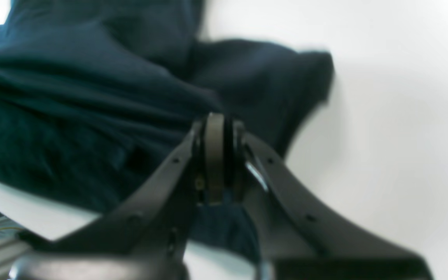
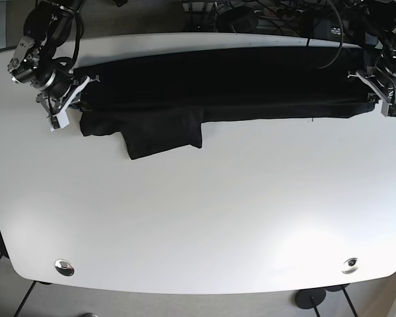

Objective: Fold the T-shirt properly

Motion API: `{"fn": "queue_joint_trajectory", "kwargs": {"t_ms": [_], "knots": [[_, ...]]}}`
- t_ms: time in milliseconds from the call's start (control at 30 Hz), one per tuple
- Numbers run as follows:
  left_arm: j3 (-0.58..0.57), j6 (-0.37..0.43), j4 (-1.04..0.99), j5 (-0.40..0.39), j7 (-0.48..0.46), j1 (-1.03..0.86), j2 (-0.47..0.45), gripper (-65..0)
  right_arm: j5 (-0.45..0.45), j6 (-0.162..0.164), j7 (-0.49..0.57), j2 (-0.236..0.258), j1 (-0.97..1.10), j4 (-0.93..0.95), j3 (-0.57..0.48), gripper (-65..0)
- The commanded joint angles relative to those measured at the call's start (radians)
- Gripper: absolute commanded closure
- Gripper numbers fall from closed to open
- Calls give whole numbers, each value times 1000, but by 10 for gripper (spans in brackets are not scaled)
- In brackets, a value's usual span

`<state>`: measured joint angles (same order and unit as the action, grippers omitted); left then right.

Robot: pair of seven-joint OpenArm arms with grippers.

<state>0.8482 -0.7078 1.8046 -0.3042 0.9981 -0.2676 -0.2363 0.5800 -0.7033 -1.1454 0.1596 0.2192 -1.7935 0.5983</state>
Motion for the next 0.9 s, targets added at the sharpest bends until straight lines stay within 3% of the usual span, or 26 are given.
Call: {"fn": "queue_joint_trajectory", "kwargs": {"t_ms": [33, 100, 167, 200, 333, 400, 467, 533, 700, 833, 900], "knots": [[6, 10, 17, 10, -15, -12, -24, -19, -1, 5, 18, 18, 10, -22, 10, -29], [-5, 10, 17, 10, -17, -25, -24, -162, 1, 5, 18, 22, 36, -30, 10, -117], [-8, 10, 22, 10, -17, -34, -25, -279, 22, 5, 18, 21, 56, -73, 27, -246], [-8, 10, 27, 10, -17, -34, -25, -310, 54, 5, 18, 18, 69, -98, 48, -309], [-10, 10, 59, 9, -17, -28, -25, -306, 216, 5, 15, 18, 47, -141, 59, -490], [-11, 10, 85, 4, -17, -28, -25, -306, 220, 5, 12, 18, -22, -118, 19, -506], [-11, 10, 97, 4, -17, -31, -25, -306, 180, 5, 14, 11, -120, -29, -84, -487], [-10, 10, 87, 4, -17, -34, -22, -306, 128, 52, 29, -25, -241, 142, -156, -461], [-23, 10, -33, 3, -18, -72, -21, -306, 2, 49, 109, -47, -375, 398, -254, -460], [-16, 10, -93, 3, -29, -92, -24, -306, -7, 57, 155, -50, -383, 452, -320, -460], [-16, 10, -110, 7, -83, -98, -21, -306, -8, 58, 173, -51, -383, 482, -381, -460]]}}
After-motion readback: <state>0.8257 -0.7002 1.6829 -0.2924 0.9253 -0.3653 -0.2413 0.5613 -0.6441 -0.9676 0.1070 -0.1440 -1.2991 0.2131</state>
